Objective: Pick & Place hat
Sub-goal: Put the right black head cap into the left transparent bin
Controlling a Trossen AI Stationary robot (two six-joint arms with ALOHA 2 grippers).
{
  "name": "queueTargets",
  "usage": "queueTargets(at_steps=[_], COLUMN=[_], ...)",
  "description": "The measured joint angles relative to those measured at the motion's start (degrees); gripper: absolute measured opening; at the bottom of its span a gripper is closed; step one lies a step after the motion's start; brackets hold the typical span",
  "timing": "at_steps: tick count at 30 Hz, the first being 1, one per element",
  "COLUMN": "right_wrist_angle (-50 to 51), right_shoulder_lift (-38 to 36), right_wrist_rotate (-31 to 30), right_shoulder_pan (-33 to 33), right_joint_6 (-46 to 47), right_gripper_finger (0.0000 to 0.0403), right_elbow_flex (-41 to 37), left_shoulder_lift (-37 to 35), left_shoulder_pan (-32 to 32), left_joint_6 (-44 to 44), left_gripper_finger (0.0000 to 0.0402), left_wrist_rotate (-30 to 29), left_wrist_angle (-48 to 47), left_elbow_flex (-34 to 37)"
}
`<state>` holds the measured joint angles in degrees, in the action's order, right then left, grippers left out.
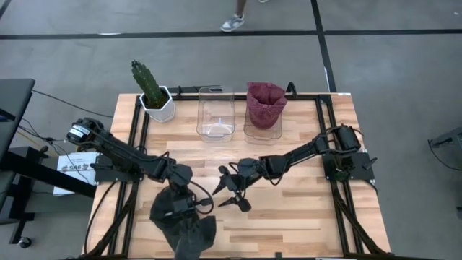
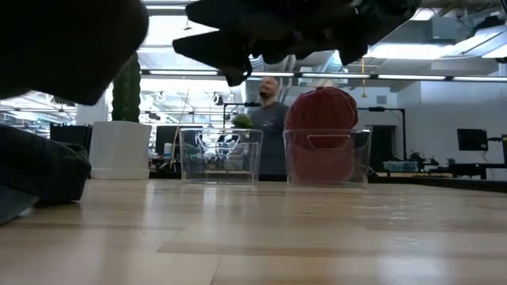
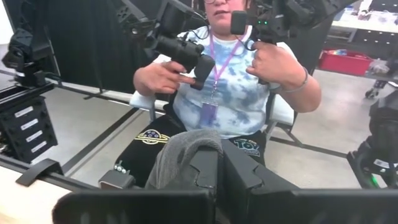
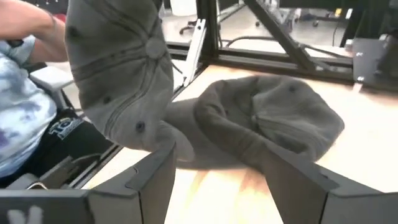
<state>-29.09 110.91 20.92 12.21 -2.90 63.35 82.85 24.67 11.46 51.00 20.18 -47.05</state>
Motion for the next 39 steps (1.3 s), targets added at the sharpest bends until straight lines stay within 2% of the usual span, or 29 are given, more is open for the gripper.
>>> queueTargets(at_steps=[6, 22, 39], right_wrist_angle=[-6.3, -7.3, -6.92], right_shoulder_lift=[0.0, 0.0, 0.0], right_wrist_rotate=[5.31, 6.01, 7.24], right_shoulder_pan=[0.46, 1.61, 2.45], right_joint_6=[-0.02, 3.61, 5.95], right_gripper_finger=[0.0228, 0.0223, 0.0216], right_elbow_flex=[0.02, 0.02, 0.02], left_shoulder_lift=[0.0, 0.0, 0.0], left_shoulder_pan=[0.45, 0.32, 0.2], left_joint_6=[0.25, 3.63, 20.88], left_gripper_finger=[0.0008, 0.0009, 0.0009], left_wrist_rotate=[0.0, -0.07, 0.5], left_wrist_angle=[0.46, 1.87, 4.74], left_elbow_flex=[0.0, 0.0, 0.0])
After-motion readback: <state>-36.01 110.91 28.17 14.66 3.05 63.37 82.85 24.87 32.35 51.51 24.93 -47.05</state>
